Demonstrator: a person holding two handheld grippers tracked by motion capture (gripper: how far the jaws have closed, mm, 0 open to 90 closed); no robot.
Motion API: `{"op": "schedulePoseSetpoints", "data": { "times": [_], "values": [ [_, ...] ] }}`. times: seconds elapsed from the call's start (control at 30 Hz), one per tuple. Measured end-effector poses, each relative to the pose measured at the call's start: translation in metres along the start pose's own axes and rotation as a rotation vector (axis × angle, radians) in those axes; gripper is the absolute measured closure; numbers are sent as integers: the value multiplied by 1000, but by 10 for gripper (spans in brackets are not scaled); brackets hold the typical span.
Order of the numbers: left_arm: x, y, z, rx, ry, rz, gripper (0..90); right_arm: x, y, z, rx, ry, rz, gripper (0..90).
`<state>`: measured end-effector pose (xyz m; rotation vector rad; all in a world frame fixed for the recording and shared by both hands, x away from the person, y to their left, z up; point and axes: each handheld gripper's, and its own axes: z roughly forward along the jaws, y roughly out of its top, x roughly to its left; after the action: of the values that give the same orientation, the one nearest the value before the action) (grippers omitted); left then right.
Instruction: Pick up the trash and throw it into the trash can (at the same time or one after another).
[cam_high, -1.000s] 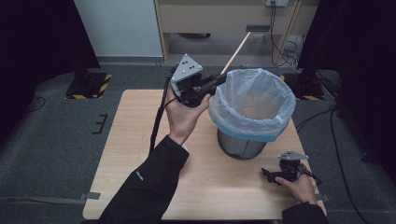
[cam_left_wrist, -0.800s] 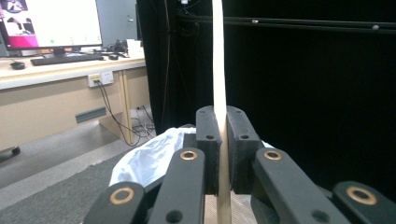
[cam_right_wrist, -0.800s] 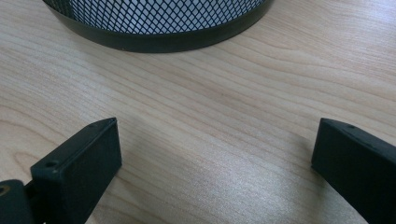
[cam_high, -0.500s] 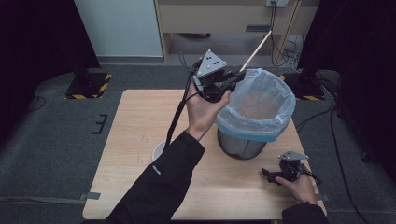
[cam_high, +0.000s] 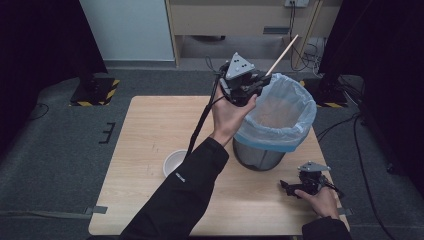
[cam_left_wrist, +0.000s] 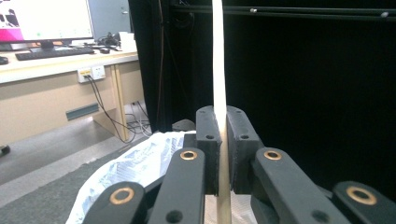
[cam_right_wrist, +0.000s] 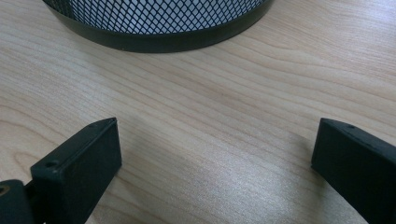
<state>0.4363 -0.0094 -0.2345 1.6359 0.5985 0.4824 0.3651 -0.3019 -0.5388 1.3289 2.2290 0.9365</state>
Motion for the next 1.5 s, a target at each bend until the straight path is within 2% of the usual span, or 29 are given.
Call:
{"op": "schedulePoseSetpoints", "data": {
  "times": [0.33, 0.6, 0.8, 0.9, 1.0, 1.07, 1.17, 1.3, 1.33, 1.5],
  "values": [
    [-1, -8, 25, 54, 9, 7, 849, 0, 0, 0, 0, 0, 0, 17],
    [0, -13, 37, 99, -1, 14, 845, 0, 0, 0, 0, 0, 0, 17],
    [3, -13, 34, 92, -40, 2, 688, 0, 0, 0, 0, 0, 0, 18],
    [0, -9, 25, 83, -54, 35, 622, 0, 0, 0, 0, 0, 0, 18],
    [-3, -4, 10, 81, -47, 83, 552, 0, 0, 0, 0, 0, 0, 17],
    [-4, -1, -1, 71, -42, 100, 507, 0, 0, 0, 0, 0, 0, 17],
    [-3, 1, -23, 41, -41, 95, 436, 0, 0, 0, 0, 0, 0, 17],
    [3, -3, -52, 41, -19, 97, 393, 0, 0, 0, 0, 0, 0, 17],
    [6, -6, -62, 48, -6, 105, 382, 0, 0, 0, 0, 0, 0, 17],
    [16, -27, -89, 76, 23, 108, 335, 0, 0, 0, 0, 0, 0, 17]
  ]
}}
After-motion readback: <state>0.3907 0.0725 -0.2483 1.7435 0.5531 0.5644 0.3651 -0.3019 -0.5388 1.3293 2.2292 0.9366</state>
